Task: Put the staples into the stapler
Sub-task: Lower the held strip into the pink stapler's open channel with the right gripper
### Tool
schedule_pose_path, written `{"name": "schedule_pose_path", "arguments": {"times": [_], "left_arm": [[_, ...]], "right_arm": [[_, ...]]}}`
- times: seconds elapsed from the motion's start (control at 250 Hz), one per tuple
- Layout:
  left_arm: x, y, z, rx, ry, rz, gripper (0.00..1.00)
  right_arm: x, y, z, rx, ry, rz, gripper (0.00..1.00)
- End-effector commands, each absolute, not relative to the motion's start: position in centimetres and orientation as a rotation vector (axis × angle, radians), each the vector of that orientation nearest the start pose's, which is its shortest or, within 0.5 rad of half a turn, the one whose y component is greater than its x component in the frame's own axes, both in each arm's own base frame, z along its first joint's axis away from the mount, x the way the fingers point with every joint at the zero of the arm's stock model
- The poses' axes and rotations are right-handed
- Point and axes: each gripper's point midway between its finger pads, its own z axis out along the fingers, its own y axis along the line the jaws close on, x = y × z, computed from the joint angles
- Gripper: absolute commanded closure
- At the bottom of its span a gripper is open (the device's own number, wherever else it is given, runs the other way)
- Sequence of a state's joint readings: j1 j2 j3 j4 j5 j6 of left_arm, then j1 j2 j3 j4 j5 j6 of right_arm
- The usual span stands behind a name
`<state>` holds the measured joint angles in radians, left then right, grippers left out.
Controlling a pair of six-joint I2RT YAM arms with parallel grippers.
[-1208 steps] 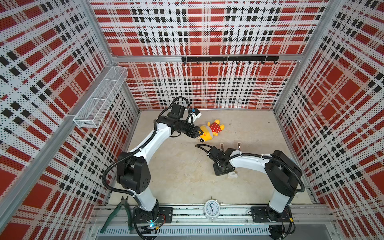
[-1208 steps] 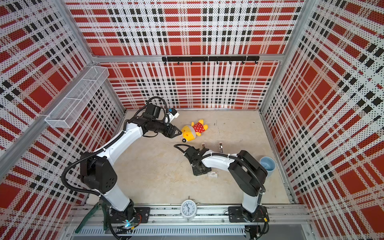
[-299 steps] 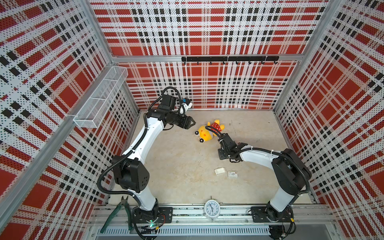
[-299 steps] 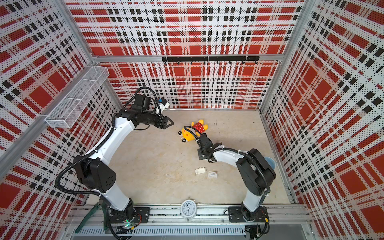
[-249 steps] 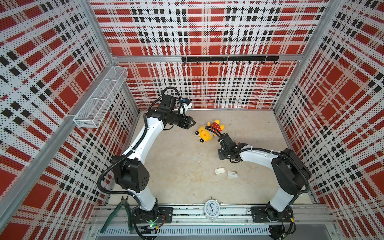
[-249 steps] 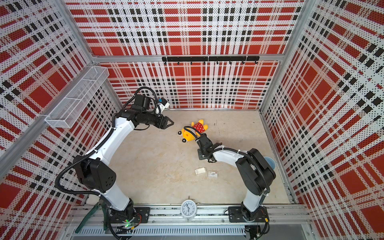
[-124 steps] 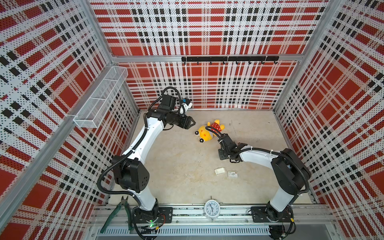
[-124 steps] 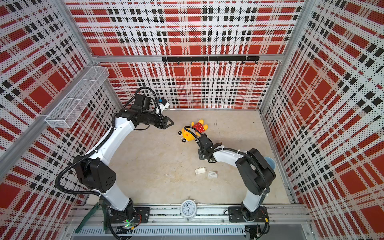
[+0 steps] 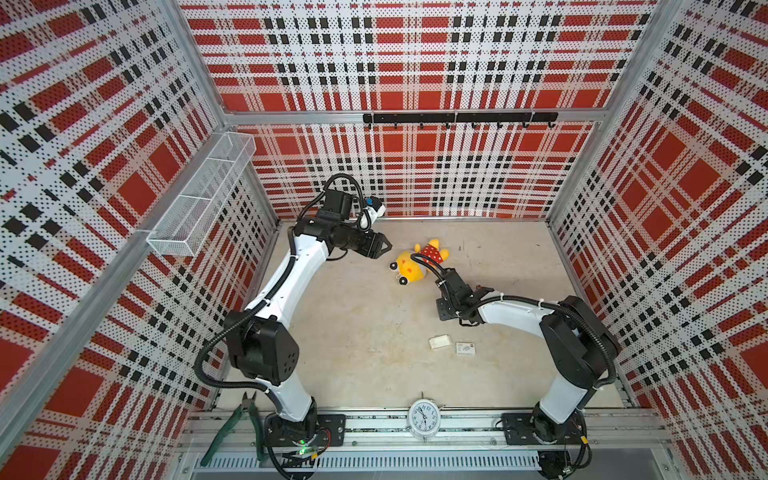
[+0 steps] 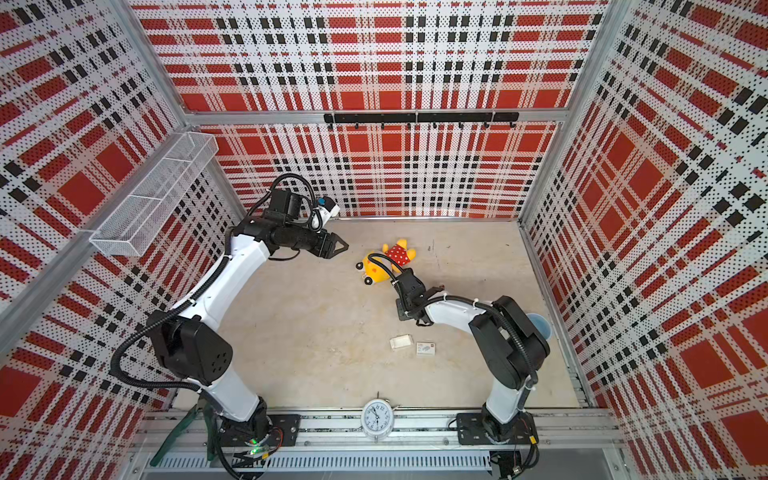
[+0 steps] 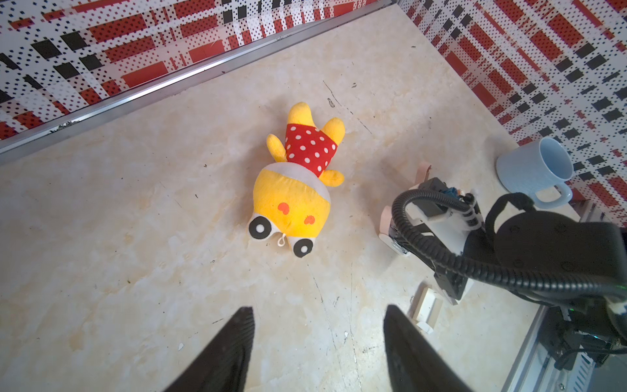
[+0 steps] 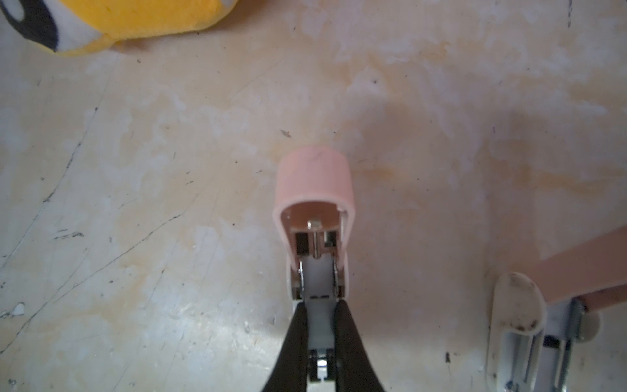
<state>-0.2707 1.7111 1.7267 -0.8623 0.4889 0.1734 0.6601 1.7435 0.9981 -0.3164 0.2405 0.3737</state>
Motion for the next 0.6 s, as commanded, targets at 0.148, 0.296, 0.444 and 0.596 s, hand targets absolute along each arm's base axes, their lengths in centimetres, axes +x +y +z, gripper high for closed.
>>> {"name": "schedule_pose_path", "arguments": {"times": [0.148, 0.296, 0.444, 0.596], "left_arm": [[41.3, -20.1, 26.4, 0.754, 2.278, -0.635, 0.36], [41.3, -20.1, 26.4, 0.754, 2.278, -0.635, 0.35], [41.3, -20.1, 26.3, 0.754, 2.28, -0.639, 0.36], [41.3, -20.1, 26.2, 0.756, 2.28, -0.637, 0.35]], "right_arm": [[34.4, 21.3, 2.7, -0.288, 2.586, 0.042, 0.87], [34.3, 21.1, 2.5, -0.28, 2.591, 0.041, 0.87], [34.2, 21.1, 2.2, -0.282, 2.601, 0.039, 0.87], [34.0, 21.0, 2.0, -0.276, 2.605, 0.039, 0.86]]}}
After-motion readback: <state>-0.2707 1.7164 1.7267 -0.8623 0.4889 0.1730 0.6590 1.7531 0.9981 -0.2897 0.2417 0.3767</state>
